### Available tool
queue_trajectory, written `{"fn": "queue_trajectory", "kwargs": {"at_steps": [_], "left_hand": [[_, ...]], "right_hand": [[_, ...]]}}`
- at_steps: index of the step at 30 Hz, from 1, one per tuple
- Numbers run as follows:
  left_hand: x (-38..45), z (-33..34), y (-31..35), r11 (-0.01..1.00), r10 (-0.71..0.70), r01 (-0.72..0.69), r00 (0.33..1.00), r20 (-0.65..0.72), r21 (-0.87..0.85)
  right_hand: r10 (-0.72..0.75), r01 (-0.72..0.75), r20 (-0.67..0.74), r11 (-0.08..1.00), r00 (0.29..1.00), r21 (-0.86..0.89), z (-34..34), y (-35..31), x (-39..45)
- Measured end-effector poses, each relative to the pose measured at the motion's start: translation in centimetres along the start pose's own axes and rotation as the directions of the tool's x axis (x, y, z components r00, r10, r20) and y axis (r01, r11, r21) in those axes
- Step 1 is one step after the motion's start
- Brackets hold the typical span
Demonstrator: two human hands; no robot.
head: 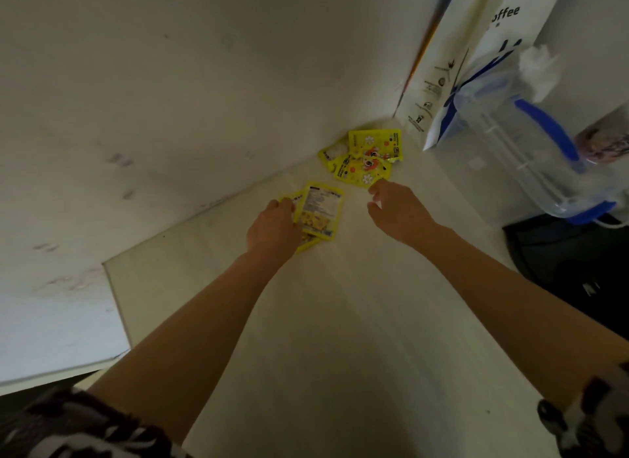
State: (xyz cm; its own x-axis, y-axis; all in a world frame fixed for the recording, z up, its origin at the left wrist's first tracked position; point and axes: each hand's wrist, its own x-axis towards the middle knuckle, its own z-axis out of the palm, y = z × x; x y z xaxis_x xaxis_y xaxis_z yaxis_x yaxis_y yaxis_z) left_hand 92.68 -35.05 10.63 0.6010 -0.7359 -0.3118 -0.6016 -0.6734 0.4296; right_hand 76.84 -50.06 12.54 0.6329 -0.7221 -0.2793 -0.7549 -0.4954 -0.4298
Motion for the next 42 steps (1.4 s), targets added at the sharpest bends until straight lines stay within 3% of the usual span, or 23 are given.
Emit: {"fn": "queue_trajectory", "kwargs": {"at_steps": [12,21,24,31,35,38,42], "left_hand": [[4.9,4.4,2.9,0.99,-0.082,0.091,0.993,-0.087,0.104],[4.7,5.1,2.4,0.992,0.077,-0.062,0.988,-0.136,0.111],[3.9,5.0,2.6,0.985,0.131,-0.108,0.976,-0.173,0.136],[1.5,4.5,1.3,0.979,0.15,-0.17,0.974,-0.17,-0.109],[1.1,3.2,-0.4,0.962,0.008,-0.027,0.997,-0.072,-0.271],[1.5,2.1,-1.4,0.931,-0.1,0.067,0.992,-0.073,-0.358],[2.6,1.7,-2.0,0.936,-0.148,0.115,0.986,-0.075,-0.334]], "right_hand": [[-0.042,0.017,-0.089,0.965,0.995,-0.263,2.2,2.4,10.3],[-0.053,-0.025,-0.187,0.92,0.981,-0.391,3.1,2.3,10.8],[-0.065,-0.003,-0.152,0.913,0.986,-0.407,3.1,2.1,10.3],[-0.158,0.154,0.015,0.932,0.987,-0.329,2.7,2.8,8.1],[-0.155,0.145,-0.009,0.939,0.988,-0.312,0.9,4.1,8.4],[-0.134,0.121,-0.026,0.947,0.991,-0.298,-0.7,5.3,10.0],[-0.173,0.152,-0.046,0.944,0.984,-0.293,-1.9,5.9,12.4]]}}
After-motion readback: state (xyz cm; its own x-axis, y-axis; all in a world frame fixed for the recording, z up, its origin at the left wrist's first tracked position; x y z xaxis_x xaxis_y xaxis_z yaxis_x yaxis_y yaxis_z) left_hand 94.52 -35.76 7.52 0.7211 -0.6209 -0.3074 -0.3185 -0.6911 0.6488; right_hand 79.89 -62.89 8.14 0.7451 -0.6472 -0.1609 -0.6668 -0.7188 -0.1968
